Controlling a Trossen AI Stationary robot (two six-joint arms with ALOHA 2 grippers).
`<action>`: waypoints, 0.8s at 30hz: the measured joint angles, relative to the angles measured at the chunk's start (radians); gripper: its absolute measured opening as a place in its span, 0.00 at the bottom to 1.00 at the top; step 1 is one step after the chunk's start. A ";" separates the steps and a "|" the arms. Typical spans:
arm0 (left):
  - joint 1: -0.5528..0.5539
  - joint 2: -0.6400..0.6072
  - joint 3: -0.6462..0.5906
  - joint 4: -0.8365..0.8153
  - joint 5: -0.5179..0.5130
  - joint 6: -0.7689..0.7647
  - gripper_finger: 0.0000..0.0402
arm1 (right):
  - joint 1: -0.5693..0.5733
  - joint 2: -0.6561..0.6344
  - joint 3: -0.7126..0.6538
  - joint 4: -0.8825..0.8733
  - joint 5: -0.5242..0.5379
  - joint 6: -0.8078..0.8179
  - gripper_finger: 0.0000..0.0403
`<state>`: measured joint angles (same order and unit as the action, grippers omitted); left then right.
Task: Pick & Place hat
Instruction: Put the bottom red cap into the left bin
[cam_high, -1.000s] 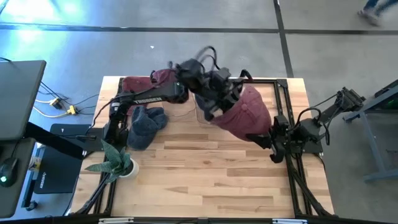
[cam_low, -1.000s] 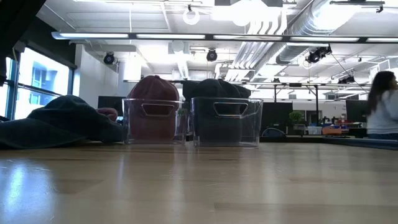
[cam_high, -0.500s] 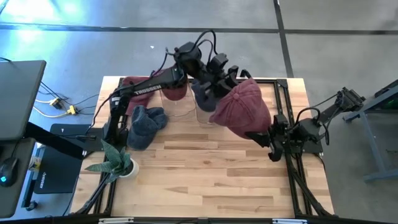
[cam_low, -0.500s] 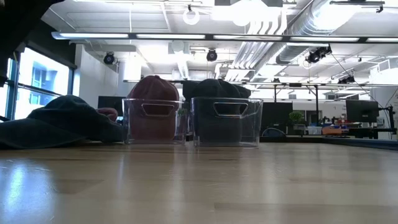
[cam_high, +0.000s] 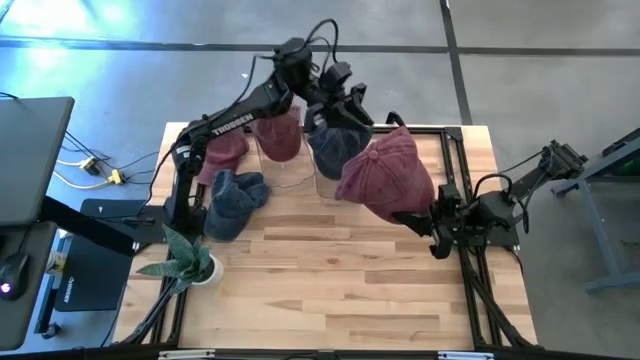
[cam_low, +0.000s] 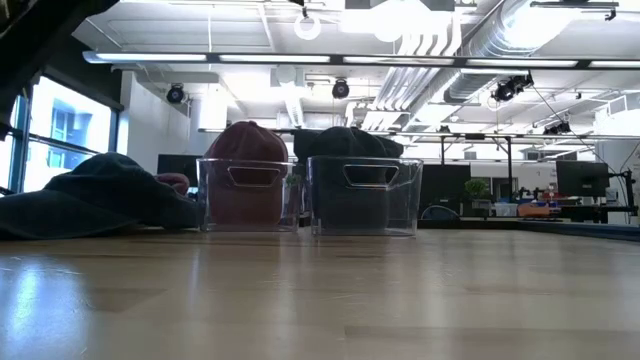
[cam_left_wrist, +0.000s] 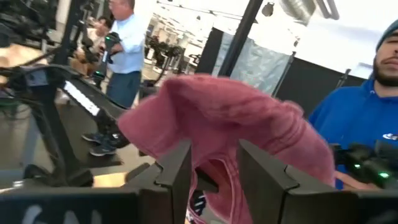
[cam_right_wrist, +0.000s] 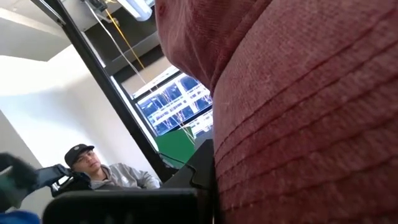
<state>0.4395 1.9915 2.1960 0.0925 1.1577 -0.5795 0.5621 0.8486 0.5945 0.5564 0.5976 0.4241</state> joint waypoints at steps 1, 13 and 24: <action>0.012 -0.007 0.000 -0.006 0.004 0.000 0.29 | 0.000 0.000 0.000 -0.001 0.000 0.003 0.06; 0.014 -0.217 0.001 -0.667 -0.195 0.465 0.15 | 0.000 0.000 0.000 0.011 0.016 -0.015 0.06; -0.126 -0.249 0.000 -0.779 -0.075 0.302 0.44 | -0.039 0.000 0.000 0.035 -0.008 -0.065 0.06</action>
<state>0.3131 1.7420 2.1963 -0.6862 1.0831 -0.2771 0.5231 0.8486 0.5941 0.5918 0.5899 0.3592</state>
